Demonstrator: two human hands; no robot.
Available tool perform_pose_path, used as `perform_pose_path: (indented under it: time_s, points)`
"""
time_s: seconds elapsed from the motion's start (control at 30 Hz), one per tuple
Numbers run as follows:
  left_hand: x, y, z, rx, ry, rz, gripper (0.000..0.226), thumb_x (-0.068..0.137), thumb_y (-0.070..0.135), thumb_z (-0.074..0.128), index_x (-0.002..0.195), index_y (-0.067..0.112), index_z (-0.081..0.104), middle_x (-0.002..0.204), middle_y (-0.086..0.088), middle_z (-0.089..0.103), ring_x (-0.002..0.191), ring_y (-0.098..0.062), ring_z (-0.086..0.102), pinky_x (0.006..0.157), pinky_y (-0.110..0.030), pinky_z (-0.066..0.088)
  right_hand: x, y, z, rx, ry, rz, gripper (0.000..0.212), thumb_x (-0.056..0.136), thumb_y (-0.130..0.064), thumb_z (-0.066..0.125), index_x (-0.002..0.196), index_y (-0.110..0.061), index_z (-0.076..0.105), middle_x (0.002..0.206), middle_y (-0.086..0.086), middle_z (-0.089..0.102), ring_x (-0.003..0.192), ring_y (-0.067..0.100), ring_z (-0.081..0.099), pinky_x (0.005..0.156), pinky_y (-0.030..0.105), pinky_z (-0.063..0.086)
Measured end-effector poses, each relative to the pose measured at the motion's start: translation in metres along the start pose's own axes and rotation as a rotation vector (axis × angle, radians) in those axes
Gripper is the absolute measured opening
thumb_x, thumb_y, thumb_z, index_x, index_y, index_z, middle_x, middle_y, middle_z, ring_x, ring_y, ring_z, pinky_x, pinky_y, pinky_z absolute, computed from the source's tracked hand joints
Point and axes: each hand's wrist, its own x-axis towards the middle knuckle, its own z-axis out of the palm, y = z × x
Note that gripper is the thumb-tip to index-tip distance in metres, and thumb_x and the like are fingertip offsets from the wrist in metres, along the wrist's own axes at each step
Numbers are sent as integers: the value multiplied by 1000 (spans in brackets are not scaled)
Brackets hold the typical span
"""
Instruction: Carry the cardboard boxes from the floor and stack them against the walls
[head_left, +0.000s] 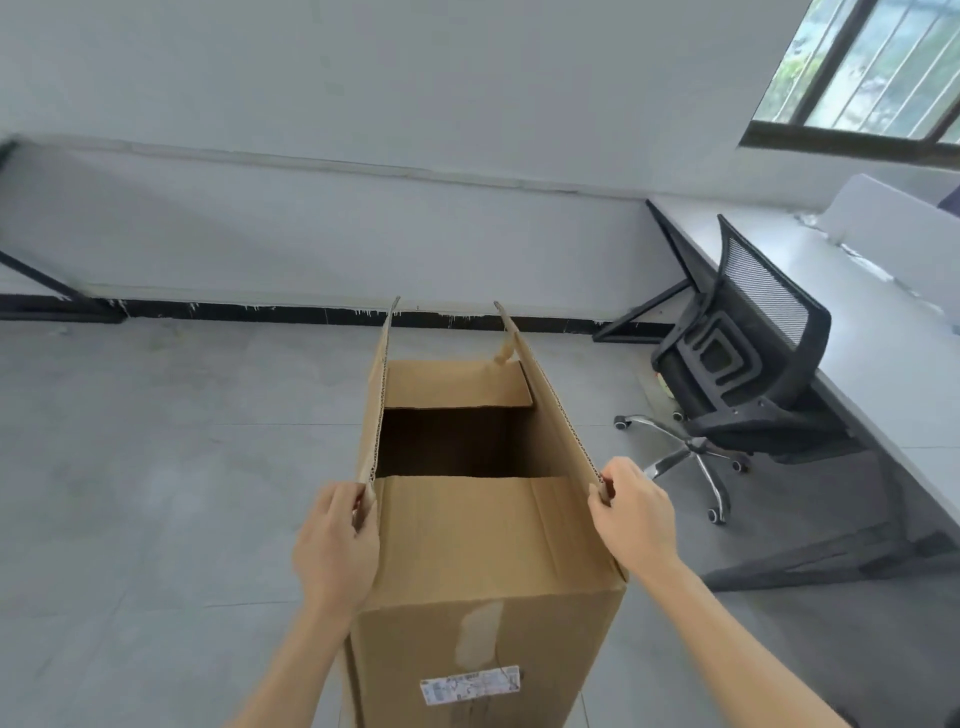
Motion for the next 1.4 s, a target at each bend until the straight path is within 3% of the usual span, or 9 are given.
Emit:
perform_pose_path:
  time_s: [0.1,0.23,0.43,0.63,0.77,0.93,1.1,1.2,1.4]
  points:
    - [36,28,37,-20,30,42,18,87,-1,59,73,8,54,78,1,51,62,-24,52,52,-20,30,51,31,11,25,20,16,47,65,13,68,64,-16,31,54,-14,23,45,16,28,45,15,20]
    - [93,68,92,-38,53,-14,16,91,3,54,78,9,50,85,-2,52,70,-24,50,60,-29,30,124,75,28,40,-3,9,38,70,9,62,63,-13,31,54,-10,28,46,13,28,46,18,21]
    - [168,115,170,-18,66,-116,10,93,5,52,88,0,59,88,-3,51,74,-24,47,66,-30,29,224,132,52,45,-84,-66,43,63,8,67,62,-16,32,54,-8,35,43,8,27,45,13,18]
    - [229,144,238,-38,52,-132,12,91,2,54,80,5,50,84,-4,49,73,-26,47,66,-31,30,303,170,77,24,-97,-171,50,50,11,76,61,-18,37,61,-13,33,47,6,31,47,3,13]
    - [277,151,288,-41,26,-137,8,91,2,54,83,0,54,85,-6,50,75,-25,48,66,-30,31,364,198,102,-16,-69,-133,41,52,11,75,61,-12,43,57,-5,45,46,11,39,41,11,28]
    - [362,165,356,-75,14,-116,4,90,-1,54,87,-3,57,88,-10,53,76,-26,51,66,-31,31,455,222,139,-60,-63,-98,36,53,11,75,63,-8,46,59,2,53,46,14,45,37,16,33]
    - [444,185,415,-69,-36,-88,8,91,0,53,91,-4,60,92,-14,58,79,-32,57,64,-30,33,542,240,168,-54,-71,18,28,70,8,67,68,-11,47,70,7,60,55,7,37,50,7,20]
    - [470,194,444,-25,-80,-52,10,91,4,53,91,-2,61,91,-10,58,76,-23,53,54,-24,31,568,257,182,-76,-136,98,23,76,7,62,70,-10,47,70,4,54,58,12,40,50,10,21]
    - [493,207,500,43,-166,-54,7,86,1,61,80,3,62,81,-7,60,65,-28,57,52,-26,35,619,302,213,-128,-346,202,5,89,-5,50,90,-6,54,91,5,59,74,14,43,53,12,26]
